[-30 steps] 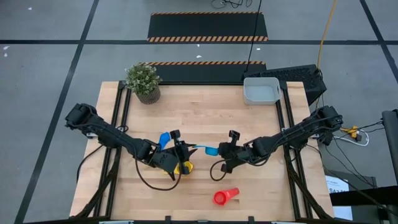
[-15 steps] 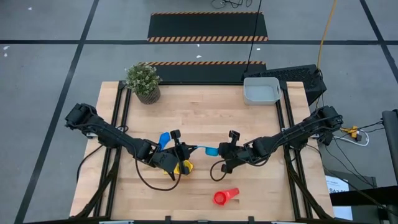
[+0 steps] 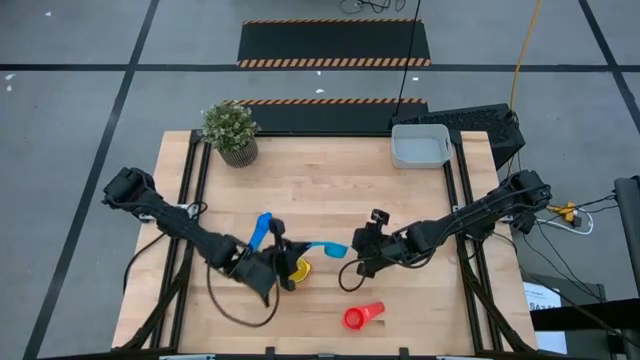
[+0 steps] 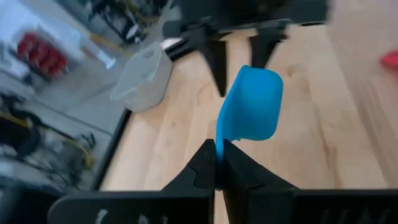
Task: Nest measuring cups in basket
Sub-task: Stack the right light blue measuring cup on the yellow measuring cup
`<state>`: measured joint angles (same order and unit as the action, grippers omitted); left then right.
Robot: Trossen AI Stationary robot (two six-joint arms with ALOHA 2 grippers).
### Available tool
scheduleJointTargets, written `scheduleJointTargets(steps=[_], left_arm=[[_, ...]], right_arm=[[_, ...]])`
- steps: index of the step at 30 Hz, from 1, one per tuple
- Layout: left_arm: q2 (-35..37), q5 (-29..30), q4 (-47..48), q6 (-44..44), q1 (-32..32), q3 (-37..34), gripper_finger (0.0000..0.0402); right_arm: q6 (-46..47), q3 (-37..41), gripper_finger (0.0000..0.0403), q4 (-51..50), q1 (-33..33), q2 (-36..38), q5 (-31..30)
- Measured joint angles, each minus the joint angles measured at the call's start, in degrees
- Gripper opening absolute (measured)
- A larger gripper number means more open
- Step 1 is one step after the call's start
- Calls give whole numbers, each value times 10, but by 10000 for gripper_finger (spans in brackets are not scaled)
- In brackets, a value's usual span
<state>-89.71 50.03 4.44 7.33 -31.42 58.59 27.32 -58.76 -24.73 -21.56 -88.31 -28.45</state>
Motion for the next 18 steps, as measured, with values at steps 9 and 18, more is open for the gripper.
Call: scheduleJointTargets(steps=[9,18], left_arm=[[1,56,23,104,-92,0,7],[1,149,134,39,-174,0,6]], right_arm=[[72,0,216,-89,-11,0,0],[129,0,213,-81,-14,0,0]])
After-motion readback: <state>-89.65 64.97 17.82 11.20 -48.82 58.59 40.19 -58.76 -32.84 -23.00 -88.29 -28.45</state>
